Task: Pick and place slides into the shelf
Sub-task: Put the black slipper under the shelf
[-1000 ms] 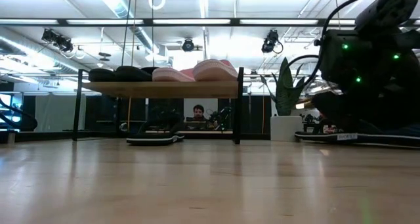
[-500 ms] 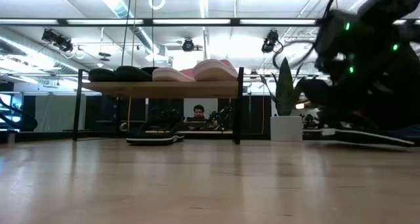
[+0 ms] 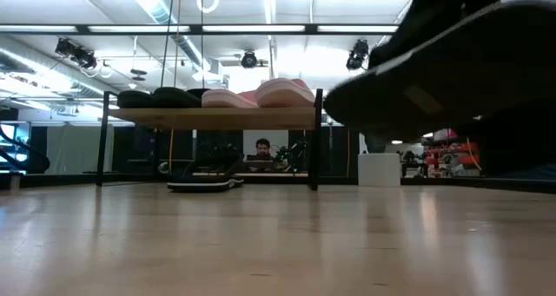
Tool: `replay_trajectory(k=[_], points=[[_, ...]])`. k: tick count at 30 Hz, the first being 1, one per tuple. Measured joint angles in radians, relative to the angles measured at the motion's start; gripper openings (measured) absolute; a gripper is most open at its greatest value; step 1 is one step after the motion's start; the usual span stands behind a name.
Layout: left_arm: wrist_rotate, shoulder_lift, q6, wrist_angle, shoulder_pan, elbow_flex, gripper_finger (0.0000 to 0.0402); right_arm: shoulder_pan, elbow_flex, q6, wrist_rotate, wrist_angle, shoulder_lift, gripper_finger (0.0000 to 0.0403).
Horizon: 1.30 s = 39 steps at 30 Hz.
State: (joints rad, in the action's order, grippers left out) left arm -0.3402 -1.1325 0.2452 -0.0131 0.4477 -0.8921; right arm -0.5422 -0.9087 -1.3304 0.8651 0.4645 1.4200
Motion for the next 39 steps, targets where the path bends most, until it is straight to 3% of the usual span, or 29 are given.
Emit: replay_trajectory(k=[8,12,17,21,28,39], points=[[-0.001,0.036,-0.089,0.022,0.005,0.000,0.0018,-0.071,-0.229,-0.020,0.001,-0.043,0.307,0.0004],[0.000,0.036,-0.108,0.025,0.005,0.000,0.0009,-0.008,-0.360,0.012,-0.017,-0.047,0.483,0.0005],[0.000,0.036,-0.105,0.026,0.005,0.000,0.0008,0.122,-0.495,0.222,-0.061,-0.042,0.631,0.0005],[0.000,0.036,-0.100,0.025,0.005,0.000,0.0019,0.245,-0.562,0.277,-0.105,-0.045,0.680,0.0005],[0.000,0.036,-0.101,0.019,0.005,0.000,0.0025,0.397,-0.568,0.283,-0.321,-0.040,0.714,0.0006],[0.000,0.036,-0.138,0.009,0.005,0.000,0.0012,0.429,-0.554,0.464,-0.332,-0.065,0.687,0.0054]])
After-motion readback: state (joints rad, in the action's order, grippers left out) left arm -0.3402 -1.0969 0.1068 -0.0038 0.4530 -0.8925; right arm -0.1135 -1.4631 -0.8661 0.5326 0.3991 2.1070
